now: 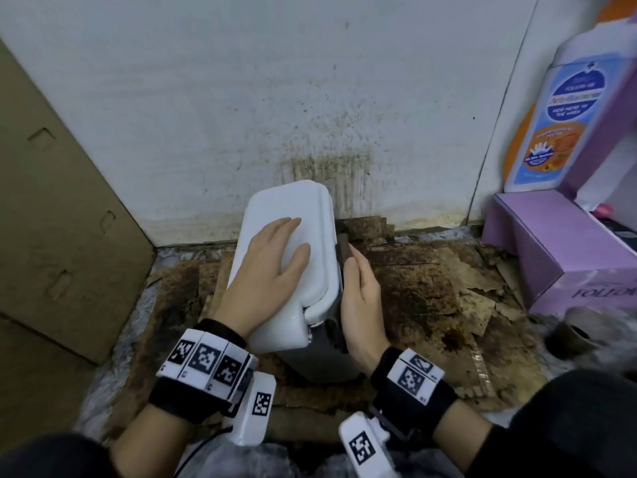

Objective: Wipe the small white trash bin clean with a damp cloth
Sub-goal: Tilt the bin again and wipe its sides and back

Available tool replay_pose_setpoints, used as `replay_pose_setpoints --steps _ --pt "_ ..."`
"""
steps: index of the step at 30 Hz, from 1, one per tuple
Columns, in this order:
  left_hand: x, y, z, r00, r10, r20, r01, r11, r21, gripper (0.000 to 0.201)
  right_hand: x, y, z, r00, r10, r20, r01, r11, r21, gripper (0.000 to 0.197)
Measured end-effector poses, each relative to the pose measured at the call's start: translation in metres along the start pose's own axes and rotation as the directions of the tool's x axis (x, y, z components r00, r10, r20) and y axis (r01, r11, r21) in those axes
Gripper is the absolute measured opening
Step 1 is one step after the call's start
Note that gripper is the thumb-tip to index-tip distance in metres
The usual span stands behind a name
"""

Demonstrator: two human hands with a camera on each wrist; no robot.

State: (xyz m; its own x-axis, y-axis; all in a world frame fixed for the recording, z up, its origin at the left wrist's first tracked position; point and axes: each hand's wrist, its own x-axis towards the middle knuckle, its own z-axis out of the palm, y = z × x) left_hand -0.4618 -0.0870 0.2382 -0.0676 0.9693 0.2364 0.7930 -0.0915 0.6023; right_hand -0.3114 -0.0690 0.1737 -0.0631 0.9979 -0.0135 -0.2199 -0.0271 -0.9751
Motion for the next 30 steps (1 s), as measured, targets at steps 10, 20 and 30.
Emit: replay_pose_setpoints --steps 10,20,30 --pt "-0.017 -0.039 -0.012 0.992 -0.091 -0.086 0.102 0.986 0.129 0.057 0.011 0.017 0.022 0.992 0.127 0.019 -0.128 0.982 0.139 0.038" --pt "-0.018 -0.047 -0.013 0.988 -0.152 -0.016 0.152 0.967 0.204 0.069 -0.004 0.032 0.074 0.983 0.048 0.178 -0.040 0.998 -0.047 0.059" --pt "-0.016 -0.056 -0.016 0.989 -0.142 -0.034 0.146 0.966 0.214 0.076 -0.001 0.047 0.058 0.933 -0.117 0.341 0.261 0.872 -0.414 0.049"
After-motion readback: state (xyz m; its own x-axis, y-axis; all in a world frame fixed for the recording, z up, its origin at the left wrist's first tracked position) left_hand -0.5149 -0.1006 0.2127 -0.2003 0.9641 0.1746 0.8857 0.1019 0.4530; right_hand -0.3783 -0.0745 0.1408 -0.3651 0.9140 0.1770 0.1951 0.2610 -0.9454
